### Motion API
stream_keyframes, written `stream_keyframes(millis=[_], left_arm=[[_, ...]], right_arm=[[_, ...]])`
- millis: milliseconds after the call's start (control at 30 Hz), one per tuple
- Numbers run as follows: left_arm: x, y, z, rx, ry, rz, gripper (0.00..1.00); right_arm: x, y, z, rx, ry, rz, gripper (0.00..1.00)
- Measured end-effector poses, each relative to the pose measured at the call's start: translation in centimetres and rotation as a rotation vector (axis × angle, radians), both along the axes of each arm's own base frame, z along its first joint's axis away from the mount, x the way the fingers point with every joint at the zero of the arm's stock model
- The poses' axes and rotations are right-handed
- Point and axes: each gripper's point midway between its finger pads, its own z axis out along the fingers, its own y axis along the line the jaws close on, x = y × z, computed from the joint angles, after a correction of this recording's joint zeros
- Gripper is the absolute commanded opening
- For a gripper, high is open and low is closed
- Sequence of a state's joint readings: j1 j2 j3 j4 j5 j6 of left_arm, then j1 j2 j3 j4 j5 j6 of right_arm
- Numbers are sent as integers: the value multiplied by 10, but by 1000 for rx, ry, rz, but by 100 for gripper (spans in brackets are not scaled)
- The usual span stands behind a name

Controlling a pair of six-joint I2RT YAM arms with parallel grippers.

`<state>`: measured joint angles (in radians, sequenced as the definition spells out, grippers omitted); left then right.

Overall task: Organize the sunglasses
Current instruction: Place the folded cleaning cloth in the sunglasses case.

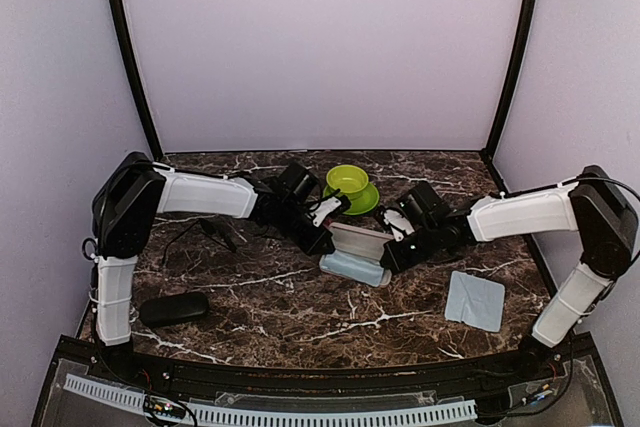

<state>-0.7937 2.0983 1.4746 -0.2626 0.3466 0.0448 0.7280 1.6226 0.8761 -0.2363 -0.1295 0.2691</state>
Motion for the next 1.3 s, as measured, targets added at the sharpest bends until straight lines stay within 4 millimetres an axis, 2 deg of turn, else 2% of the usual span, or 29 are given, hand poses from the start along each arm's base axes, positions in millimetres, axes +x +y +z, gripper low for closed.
stream_keyframes(millis=[467,1300], left_arm=[[-1,-2,0,-8,7,-6,0],[-2,-5,2,-26,15,-11,0]], right_arm=[[9,0,3,-14,-21,2,0],[12,-4,-1,-56,-32,8,0]])
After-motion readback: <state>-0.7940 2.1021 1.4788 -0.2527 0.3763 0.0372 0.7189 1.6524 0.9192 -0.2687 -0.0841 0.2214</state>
